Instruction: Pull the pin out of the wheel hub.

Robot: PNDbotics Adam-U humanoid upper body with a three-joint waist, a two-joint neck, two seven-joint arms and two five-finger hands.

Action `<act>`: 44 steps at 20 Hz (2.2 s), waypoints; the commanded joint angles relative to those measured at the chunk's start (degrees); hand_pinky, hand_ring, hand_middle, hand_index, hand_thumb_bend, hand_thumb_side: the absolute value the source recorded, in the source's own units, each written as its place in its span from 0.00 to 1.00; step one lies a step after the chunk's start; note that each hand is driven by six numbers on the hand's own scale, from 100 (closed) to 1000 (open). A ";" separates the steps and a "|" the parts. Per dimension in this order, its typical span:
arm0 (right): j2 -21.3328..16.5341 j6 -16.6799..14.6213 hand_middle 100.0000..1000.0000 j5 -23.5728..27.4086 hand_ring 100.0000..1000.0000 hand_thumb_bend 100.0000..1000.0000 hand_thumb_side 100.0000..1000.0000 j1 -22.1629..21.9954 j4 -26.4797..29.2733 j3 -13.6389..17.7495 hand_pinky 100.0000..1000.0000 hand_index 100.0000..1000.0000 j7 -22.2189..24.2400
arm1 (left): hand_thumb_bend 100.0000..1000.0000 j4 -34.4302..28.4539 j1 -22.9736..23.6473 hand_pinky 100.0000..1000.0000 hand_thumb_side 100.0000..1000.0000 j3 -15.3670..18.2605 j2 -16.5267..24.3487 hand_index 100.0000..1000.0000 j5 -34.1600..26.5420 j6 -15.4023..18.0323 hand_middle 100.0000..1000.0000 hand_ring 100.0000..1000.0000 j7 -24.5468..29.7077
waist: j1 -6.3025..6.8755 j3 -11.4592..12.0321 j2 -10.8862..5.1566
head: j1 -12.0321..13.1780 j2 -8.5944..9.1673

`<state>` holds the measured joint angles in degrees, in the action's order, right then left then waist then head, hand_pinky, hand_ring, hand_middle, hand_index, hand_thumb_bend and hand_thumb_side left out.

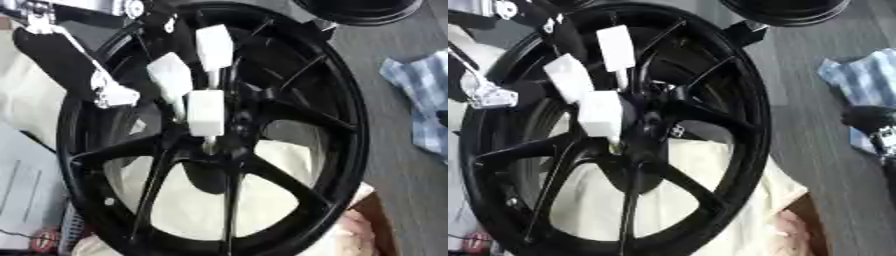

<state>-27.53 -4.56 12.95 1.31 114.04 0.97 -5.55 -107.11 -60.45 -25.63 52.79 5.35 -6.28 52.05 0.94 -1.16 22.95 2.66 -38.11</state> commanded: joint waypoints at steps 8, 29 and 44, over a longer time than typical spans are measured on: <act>-0.31 0.16 0.55 -0.47 0.81 0.00 0.69 0.50 0.55 0.00 0.92 0.68 0.17 | 0.07 1.19 -0.96 0.81 0.20 -0.57 0.22 0.85 0.86 0.24 0.79 0.83 -0.08 | 0.03 -0.17 -0.62 | 0.60 1.12; 0.43 1.13 0.55 0.19 0.81 0.00 0.73 0.74 0.55 -0.34 0.93 0.68 0.82 | 0.17 2.25 -1.18 0.83 0.13 -1.21 -0.21 0.84 3.48 2.18 0.80 0.85 -0.08 | 0.22 -0.49 -0.26 | 1.11 1.66; 0.82 1.29 0.55 0.20 0.81 0.00 0.73 1.22 0.55 -0.62 0.93 0.68 1.24 | 0.14 4.25 -0.87 0.81 0.07 -1.29 -0.50 0.83 5.26 2.67 0.76 0.84 -0.08 | 0.31 -0.65 0.15 | 1.45 1.93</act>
<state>-26.17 -3.27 13.03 2.21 114.04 0.29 -4.38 -102.70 -60.59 -27.67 51.33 10.25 -3.81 52.07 1.29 -1.79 24.02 3.97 -37.10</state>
